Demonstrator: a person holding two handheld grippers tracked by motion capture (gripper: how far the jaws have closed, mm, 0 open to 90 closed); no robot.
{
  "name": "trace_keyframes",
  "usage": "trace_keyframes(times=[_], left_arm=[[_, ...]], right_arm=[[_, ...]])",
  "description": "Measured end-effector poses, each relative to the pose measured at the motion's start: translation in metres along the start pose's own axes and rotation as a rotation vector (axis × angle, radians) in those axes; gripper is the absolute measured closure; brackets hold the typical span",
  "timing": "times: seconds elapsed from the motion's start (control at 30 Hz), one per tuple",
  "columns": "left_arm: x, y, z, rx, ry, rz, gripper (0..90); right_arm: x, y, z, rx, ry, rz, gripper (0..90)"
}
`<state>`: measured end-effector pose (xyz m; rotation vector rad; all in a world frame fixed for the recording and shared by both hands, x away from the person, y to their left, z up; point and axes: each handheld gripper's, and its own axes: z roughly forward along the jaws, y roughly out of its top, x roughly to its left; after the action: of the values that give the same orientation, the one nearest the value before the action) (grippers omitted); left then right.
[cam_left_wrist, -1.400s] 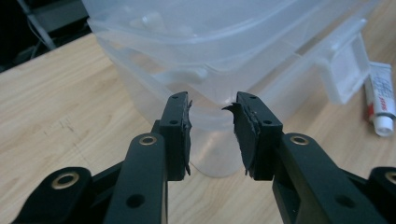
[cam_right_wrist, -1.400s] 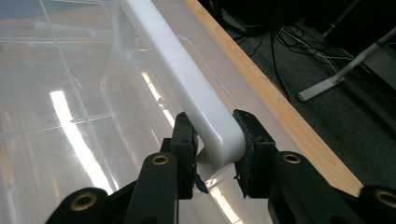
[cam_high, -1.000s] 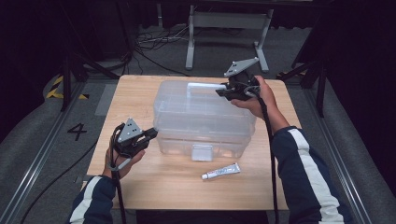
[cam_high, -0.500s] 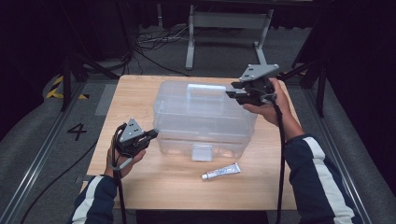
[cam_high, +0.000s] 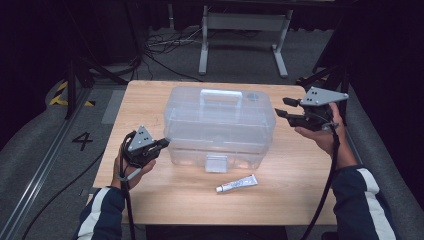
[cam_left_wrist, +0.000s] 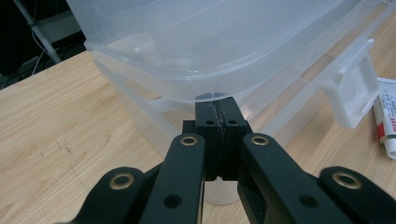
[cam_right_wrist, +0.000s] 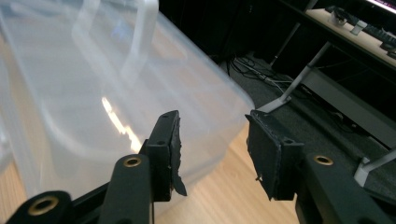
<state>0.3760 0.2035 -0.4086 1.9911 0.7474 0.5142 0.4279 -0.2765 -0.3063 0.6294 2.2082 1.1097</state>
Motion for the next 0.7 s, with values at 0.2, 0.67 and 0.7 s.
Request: trace_keyframes(times=[0.2,0.67,0.7], left_arm=[[0.001,0.002,0.000,-0.001,-0.003,-0.001,89.7],[0.007,0.009,-0.001,-0.016,-0.006,-0.001,89.7],[0.007,0.009,-0.001,-0.016,-0.006,-0.001,89.6]], right_arm=[[0.010,-0.040,0.003,-0.003,0.019,0.013,52.8],[0.032,-0.070,0.018,0.053,0.078,-0.015,49.5],[0.032,-0.070,0.018,0.053,0.078,-0.015,49.5]])
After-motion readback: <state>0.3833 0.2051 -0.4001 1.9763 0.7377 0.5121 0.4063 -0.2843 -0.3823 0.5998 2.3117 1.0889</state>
